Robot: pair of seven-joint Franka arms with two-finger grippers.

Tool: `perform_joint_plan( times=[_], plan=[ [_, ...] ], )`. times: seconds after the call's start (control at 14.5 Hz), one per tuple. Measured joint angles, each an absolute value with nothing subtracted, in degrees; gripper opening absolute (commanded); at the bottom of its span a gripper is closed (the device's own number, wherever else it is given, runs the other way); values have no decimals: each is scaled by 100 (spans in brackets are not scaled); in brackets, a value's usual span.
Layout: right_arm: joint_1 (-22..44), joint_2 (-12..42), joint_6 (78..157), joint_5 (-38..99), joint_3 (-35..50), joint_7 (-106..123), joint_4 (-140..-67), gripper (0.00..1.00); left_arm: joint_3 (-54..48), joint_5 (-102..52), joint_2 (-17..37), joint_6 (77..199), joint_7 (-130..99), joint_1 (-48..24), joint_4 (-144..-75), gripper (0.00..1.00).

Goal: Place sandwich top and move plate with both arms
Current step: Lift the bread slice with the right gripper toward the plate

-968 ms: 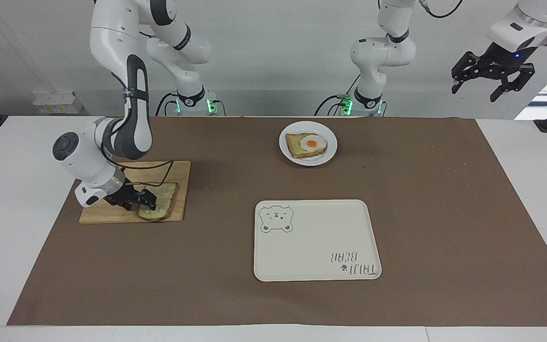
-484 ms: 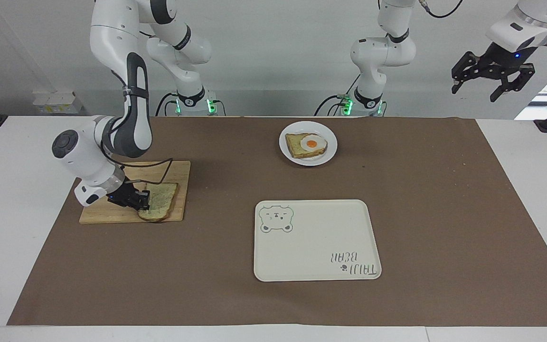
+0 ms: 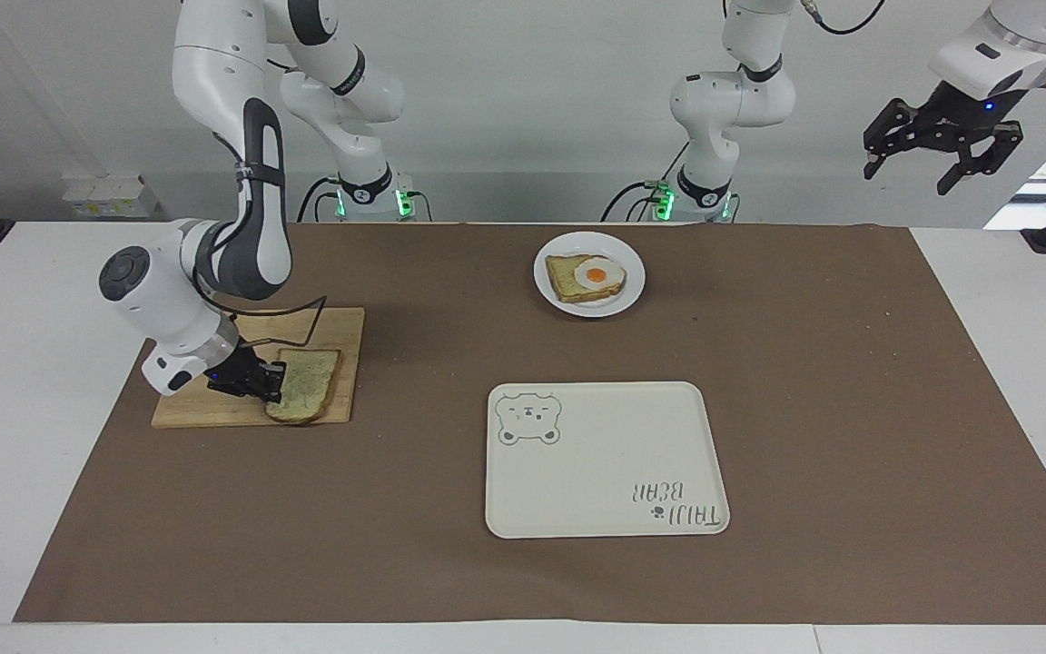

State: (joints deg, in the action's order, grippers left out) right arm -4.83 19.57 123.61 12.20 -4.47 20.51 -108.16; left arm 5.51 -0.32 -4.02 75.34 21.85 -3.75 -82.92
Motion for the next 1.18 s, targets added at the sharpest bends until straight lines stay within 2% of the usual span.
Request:
perform_joint_plan(
  times=[0.35,0.9,1.18],
  plan=[
    [-470,1766,11564,1220,-415,2118,-10360,0,551,-32,-402,7534,2185,-375,-8292,100],
    [-460,1210,10330,1425,166,1731,-10271,0,552,-32,-402,7534,2185,-375,-8292,100],
    [-448,1124,10006,1637,586,1270,-10271,0,551,-32,-402,7534,2185,-375,-8292,100]
  ],
)
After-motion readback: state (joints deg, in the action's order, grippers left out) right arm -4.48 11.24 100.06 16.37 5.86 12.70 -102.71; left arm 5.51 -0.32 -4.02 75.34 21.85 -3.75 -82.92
